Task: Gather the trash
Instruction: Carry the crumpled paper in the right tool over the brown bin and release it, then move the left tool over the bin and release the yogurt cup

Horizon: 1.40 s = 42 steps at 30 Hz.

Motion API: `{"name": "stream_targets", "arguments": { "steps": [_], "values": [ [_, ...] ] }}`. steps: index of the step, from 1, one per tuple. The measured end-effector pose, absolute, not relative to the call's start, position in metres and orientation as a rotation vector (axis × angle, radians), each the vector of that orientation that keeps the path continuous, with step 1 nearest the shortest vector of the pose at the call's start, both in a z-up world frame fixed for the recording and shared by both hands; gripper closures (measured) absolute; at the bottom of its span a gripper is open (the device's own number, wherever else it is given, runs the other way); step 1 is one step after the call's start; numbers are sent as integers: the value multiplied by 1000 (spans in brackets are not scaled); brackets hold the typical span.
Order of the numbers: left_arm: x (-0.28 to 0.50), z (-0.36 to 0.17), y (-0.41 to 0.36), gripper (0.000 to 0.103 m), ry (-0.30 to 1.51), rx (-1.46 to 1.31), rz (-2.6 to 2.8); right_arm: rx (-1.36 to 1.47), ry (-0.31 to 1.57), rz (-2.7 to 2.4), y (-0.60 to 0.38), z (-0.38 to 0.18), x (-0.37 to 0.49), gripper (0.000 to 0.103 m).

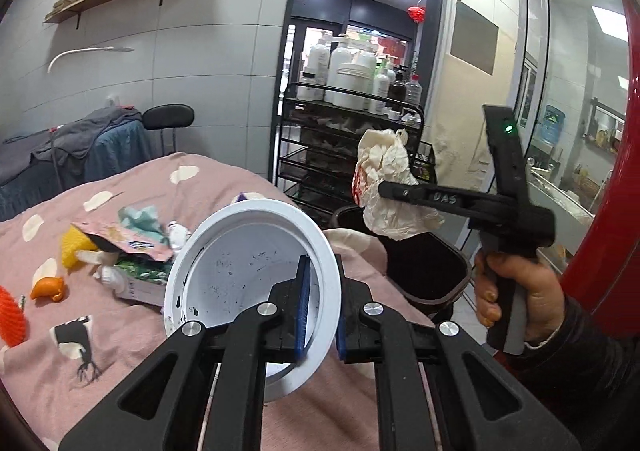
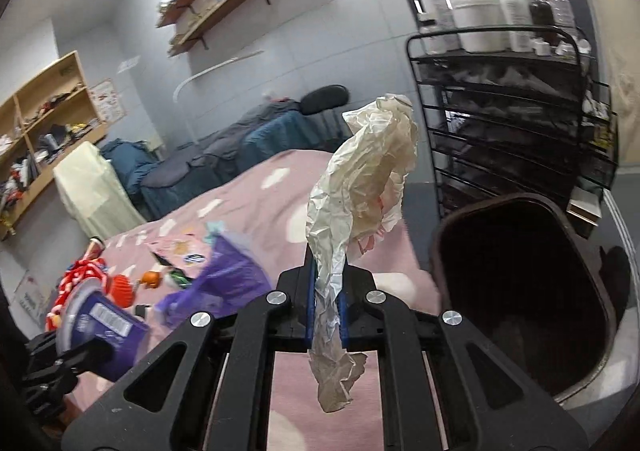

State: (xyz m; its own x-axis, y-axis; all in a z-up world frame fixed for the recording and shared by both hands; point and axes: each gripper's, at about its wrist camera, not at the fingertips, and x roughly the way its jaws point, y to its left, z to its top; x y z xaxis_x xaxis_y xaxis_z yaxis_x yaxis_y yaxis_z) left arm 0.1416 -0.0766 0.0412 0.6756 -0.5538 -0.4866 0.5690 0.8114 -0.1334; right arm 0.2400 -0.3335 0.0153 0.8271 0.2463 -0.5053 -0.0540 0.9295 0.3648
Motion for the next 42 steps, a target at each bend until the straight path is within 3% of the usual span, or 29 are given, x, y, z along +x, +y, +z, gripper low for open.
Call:
{"name": "stream_targets", "arguments": {
  "steps": [14, 16, 17, 18, 19, 31, 36, 42],
  "values": [
    [158, 33, -142, 92, 585, 69, -777, 483, 823, -75, -415, -78, 278, 92],
    [159, 33, -146, 92, 587, 73, -789, 497, 841, -87, -419, -87, 279, 84],
    [160, 33, -148, 92, 588, 71, -794, 505, 849, -87, -421, -91, 281, 67],
    [161, 33, -150, 92, 590, 69, -801, 514, 853, -85, -423, -93, 282, 42],
    [163, 32, -152, 92, 592, 67, -807, 520, 847, -86, -423, -94, 282, 35],
    [190, 30, -171, 92, 626, 62, -830, 492, 816, -52, -398, -86, 260, 31],
    [211, 27, -193, 92, 672, 60, -870, 441, 757, -48, -391, -72, 235, 22],
    [237, 18, -227, 92, 745, 37, -918, 398, 686, -52, -382, -55, 208, 17]
  ]
}}
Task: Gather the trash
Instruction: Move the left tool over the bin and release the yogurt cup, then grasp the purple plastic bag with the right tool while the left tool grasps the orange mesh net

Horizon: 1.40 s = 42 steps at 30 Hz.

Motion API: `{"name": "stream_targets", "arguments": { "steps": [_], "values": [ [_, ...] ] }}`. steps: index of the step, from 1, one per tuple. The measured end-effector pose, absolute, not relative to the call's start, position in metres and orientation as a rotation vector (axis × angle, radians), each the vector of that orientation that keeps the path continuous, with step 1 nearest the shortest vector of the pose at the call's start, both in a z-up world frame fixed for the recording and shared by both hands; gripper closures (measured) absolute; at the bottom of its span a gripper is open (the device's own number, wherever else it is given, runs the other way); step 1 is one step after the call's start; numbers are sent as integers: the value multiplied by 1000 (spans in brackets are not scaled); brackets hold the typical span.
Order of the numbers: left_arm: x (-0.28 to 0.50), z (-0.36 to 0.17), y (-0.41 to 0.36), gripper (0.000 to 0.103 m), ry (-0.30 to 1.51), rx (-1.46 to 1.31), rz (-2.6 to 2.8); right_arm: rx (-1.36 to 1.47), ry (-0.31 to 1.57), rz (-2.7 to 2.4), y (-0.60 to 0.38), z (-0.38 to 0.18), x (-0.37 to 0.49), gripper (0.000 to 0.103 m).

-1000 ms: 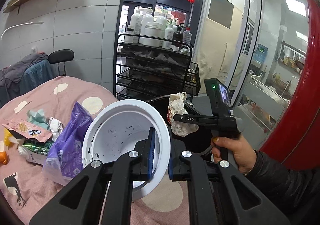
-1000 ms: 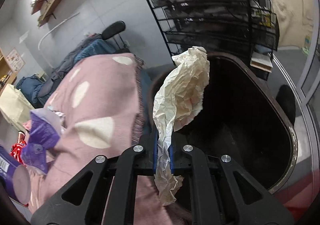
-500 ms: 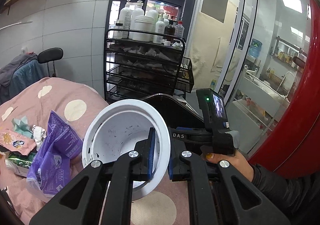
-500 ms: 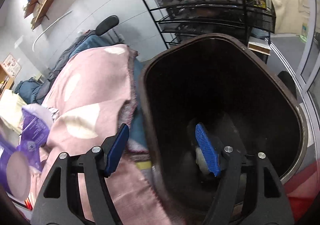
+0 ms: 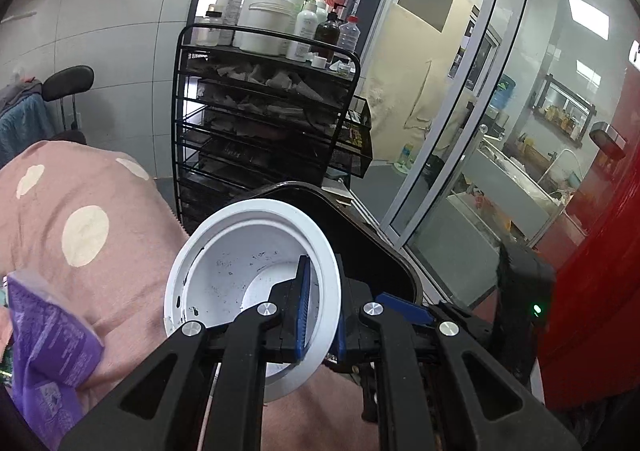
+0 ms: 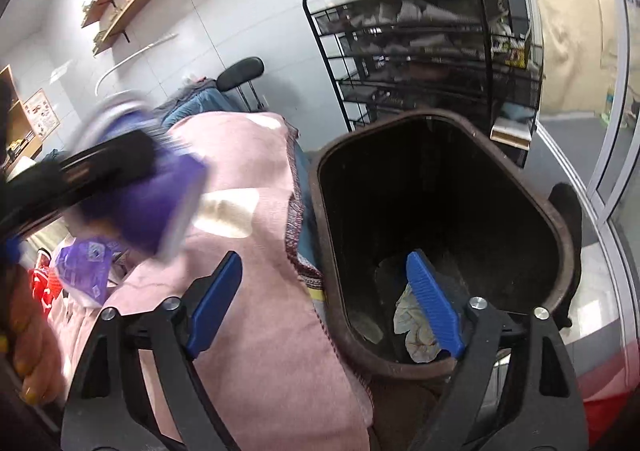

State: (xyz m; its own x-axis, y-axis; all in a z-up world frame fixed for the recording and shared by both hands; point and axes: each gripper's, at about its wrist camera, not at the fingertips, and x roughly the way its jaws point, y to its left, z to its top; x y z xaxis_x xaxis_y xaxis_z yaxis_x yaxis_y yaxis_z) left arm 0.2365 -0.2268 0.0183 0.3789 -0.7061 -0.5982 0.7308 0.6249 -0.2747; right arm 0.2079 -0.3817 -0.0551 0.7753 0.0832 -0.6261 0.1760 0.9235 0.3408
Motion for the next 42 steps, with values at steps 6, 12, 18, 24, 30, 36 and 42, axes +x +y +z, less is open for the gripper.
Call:
{"name": "stream_targets", "arguments": {
  "steps": [6, 12, 18, 24, 30, 36, 42],
  "values": [
    [259, 6, -269, 92, 836, 31, -980, 372, 657, -70, -378, -48, 191, 16],
    [276, -4, -301, 92, 910, 67, -1017, 360, 653, -83, -378, -44, 185, 16],
    [287, -12, -321, 56, 951, 147, -1011, 385, 670, -114, -388, -49, 180, 16],
    [284, 6, -300, 19, 881, 122, -966, 386, 684, -122, -388, -54, 175, 16],
    [250, 31, -256, 13, 693, 147, -829, 361, 675, -91, -375, -50, 179, 15],
    [227, 45, -203, 9, 618, 94, -712, 326, 674, -56, -357, -43, 184, 13],
    [195, 56, -135, 7, 541, 15, -602, 319, 679, 28, -332, -32, 195, 13]
  ]
}}
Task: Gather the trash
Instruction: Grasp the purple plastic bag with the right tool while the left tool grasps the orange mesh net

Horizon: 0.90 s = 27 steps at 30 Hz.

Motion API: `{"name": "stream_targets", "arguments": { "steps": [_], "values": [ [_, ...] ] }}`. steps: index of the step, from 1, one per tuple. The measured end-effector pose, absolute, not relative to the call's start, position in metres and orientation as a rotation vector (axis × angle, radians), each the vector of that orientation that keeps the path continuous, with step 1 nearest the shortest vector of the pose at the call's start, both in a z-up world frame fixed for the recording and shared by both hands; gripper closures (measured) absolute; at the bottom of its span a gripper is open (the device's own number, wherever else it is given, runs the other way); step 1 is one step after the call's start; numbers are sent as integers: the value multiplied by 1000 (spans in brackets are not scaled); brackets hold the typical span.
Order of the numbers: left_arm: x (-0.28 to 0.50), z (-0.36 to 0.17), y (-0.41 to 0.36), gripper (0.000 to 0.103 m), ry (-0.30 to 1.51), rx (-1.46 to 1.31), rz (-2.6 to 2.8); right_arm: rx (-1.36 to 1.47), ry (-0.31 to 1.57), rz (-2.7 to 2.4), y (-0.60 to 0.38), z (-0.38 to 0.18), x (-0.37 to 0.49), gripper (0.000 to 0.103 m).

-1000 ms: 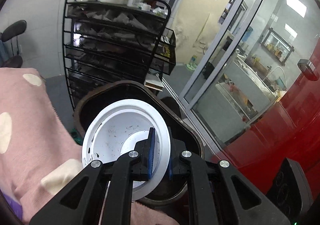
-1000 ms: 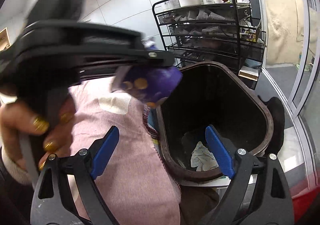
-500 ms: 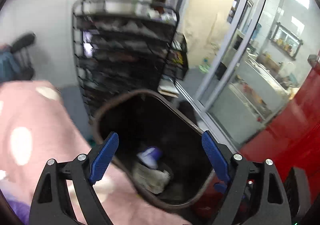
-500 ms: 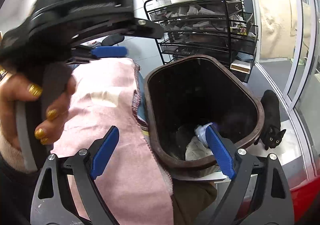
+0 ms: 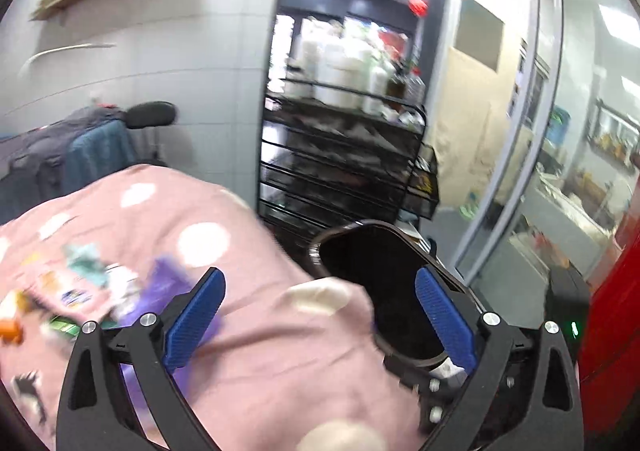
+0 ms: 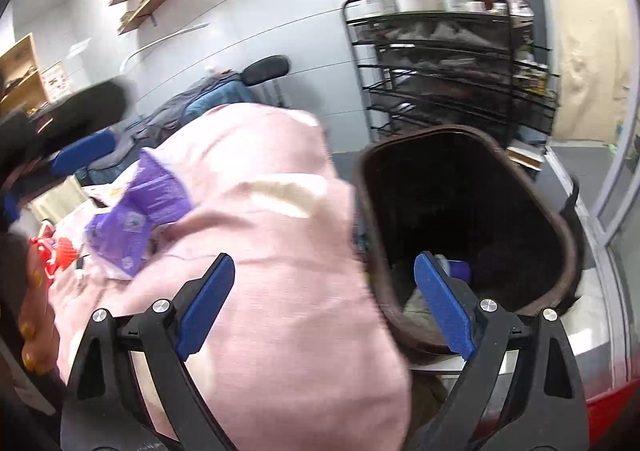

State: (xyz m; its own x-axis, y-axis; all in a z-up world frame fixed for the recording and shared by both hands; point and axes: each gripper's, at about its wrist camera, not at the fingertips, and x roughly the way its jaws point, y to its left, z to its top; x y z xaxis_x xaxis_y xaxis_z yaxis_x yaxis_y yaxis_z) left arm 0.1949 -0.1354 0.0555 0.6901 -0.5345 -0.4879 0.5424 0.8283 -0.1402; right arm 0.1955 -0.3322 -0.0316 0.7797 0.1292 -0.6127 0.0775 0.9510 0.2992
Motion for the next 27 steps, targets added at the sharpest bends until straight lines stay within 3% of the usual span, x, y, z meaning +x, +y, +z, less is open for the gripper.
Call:
{"name": "stream_targets", "arguments": {
  "steps": [16, 25, 27],
  "values": [
    [177, 16, 63, 5, 549, -14, -27, 383, 766, 448, -180, 11, 262, 13],
    [172, -3, 133, 5, 584, -12, 136, 446, 939, 362, -147, -19, 311, 13],
    [173, -4, 143, 5, 592, -8, 156, 440, 965, 340, -144, -26, 318, 24]
  ]
}}
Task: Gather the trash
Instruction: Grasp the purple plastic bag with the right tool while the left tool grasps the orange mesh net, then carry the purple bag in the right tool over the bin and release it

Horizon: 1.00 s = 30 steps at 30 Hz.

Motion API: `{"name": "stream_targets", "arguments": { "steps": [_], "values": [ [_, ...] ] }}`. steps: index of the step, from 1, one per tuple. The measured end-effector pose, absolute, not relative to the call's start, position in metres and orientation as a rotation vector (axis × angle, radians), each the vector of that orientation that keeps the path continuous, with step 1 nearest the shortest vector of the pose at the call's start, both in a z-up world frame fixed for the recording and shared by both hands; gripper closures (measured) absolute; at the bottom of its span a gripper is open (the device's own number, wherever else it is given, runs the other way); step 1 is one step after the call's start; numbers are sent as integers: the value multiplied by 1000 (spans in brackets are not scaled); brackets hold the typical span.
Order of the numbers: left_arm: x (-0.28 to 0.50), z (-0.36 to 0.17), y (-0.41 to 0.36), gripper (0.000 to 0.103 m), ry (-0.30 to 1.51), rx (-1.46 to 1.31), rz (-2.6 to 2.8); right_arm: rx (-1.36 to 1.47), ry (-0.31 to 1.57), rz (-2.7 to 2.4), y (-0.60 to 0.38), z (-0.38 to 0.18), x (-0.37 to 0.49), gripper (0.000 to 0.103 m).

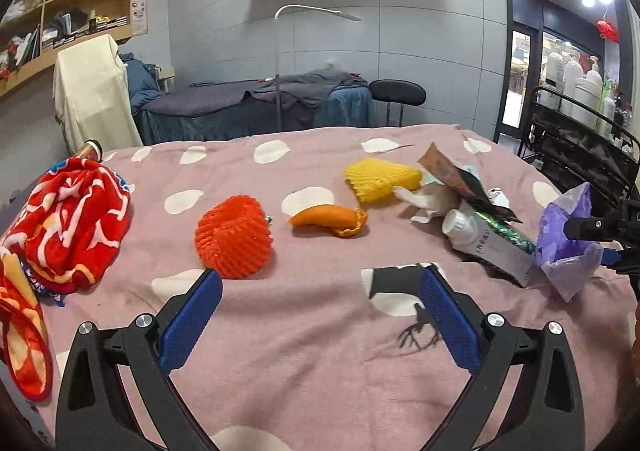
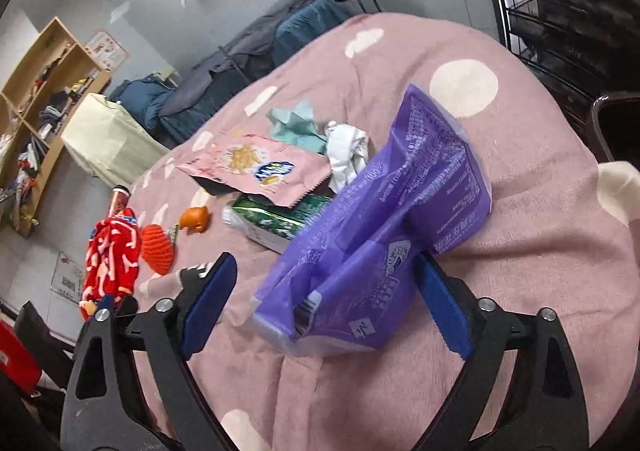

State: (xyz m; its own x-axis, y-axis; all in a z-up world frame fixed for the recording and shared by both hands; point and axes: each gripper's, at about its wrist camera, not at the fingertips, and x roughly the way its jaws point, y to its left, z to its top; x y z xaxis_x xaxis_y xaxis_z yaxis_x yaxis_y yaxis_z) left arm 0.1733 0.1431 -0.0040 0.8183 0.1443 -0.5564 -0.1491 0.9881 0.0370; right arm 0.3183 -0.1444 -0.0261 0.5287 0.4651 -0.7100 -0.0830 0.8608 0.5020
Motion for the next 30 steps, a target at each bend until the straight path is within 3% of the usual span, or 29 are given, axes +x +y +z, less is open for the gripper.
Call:
{"name": "stream_targets", "arguments": {
  "steps": [2, 6, 8, 20, 24, 27, 28, 30],
  "values": [
    [176, -6, 155, 5, 598, -15, 178, 451, 986, 343, -144, -35, 321, 35],
    [189, -17, 186, 5, 653, -84, 205, 500, 1006, 378, -152, -47, 318, 73],
    [197, -22, 198, 6, 672, -123, 212, 509, 996, 386, -156, -48, 314, 82],
    [260, -41, 221, 8, 780, -135, 288, 471, 849, 425, -176, -21, 283, 87],
    [264, -45, 229, 31, 791, -168, 304, 398, 792, 427, -175, -10, 272, 87],
    [259, -45, 235, 53, 778, -211, 315, 375, 769, 434, -178, -8, 265, 87],
    [256, -44, 237, 67, 770, -225, 317, 366, 761, 432, -179, -7, 263, 87],
    [250, -42, 240, 74, 759, -243, 320, 353, 746, 437, -180, -6, 260, 87]
  ]
}}
